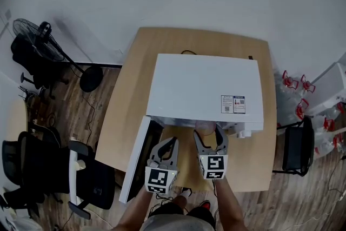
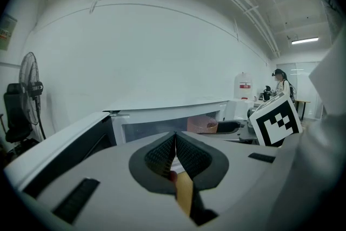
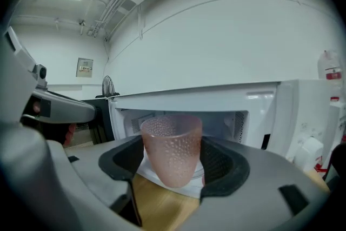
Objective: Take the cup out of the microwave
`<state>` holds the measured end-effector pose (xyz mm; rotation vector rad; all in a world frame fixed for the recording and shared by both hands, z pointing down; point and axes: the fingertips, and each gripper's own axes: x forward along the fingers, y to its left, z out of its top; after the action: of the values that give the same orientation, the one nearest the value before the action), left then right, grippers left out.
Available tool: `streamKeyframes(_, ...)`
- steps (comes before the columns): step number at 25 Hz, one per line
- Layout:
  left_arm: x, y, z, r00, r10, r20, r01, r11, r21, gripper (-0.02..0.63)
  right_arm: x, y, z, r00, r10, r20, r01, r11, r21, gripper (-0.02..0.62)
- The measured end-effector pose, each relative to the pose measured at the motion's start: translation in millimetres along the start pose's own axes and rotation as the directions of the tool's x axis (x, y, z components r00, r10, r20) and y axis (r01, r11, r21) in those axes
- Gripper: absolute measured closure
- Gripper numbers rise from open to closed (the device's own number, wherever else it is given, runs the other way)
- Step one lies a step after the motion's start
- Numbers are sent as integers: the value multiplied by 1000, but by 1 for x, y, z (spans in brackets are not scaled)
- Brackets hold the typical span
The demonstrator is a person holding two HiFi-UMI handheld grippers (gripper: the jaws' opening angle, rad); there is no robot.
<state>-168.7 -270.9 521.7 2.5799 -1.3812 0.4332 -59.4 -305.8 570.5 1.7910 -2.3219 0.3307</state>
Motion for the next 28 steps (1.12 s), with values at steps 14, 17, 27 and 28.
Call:
streamKeyframes(14,-36,-50,-5,999,-46,14,46,999,28,583,-83,-10,-3,997,-61,38,59,998,28,259)
streamKeyframes(17,-42,-63,-6,998,-60,23,59,998,37,583,-102,-16,-4,996,-79,46,78,996,34,259)
streamKeyframes(27,-58,-117,-7,992,-117,38,115,992,48,583,-176,-44,-13,986,-159,52,157,987,40,259)
streamKeyframes(28,-59,-124,-6,991,-124,40,122,991,50,583,-184,-48,-14,984,-169,52,167,985,41,259)
